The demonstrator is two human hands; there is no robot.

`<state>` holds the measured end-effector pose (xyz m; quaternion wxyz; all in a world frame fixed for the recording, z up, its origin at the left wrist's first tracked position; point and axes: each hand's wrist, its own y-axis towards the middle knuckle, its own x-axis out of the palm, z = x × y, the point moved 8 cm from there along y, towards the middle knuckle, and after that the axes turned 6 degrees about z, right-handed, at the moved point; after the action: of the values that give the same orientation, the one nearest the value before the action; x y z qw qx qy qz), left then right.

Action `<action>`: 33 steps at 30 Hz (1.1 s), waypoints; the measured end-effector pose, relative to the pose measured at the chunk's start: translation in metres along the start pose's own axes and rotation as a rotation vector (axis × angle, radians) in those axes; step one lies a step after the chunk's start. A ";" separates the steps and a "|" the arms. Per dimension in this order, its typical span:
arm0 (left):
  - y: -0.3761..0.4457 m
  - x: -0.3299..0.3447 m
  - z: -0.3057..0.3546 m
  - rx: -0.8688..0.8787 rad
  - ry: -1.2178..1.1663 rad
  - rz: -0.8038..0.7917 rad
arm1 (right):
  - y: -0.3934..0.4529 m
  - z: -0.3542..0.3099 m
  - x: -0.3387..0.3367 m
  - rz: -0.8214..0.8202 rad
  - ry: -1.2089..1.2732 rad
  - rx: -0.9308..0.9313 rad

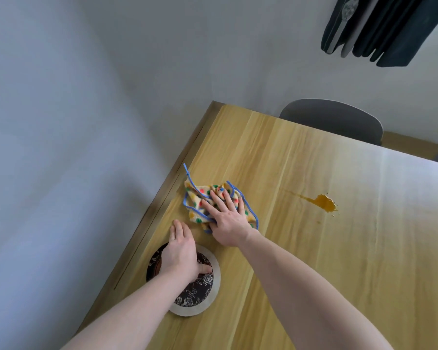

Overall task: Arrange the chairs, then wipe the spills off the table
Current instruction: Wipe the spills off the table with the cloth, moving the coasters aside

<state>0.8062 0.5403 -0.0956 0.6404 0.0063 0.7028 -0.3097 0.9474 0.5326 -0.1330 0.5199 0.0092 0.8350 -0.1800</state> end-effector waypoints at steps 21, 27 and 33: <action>-0.036 -0.007 0.132 0.293 0.308 0.021 | -0.242 0.293 -0.040 0.198 0.125 0.543; -0.081 0.025 0.263 0.542 0.158 -0.006 | -0.326 0.360 -0.038 0.193 0.146 0.669; -0.117 0.054 0.373 0.692 0.169 -0.054 | -0.390 0.412 -0.039 0.192 0.173 0.774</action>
<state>1.0838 0.2593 -0.0902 0.5316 0.2298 0.6066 -0.5446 1.2422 0.0473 -0.1481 0.4205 0.2973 0.7415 -0.4301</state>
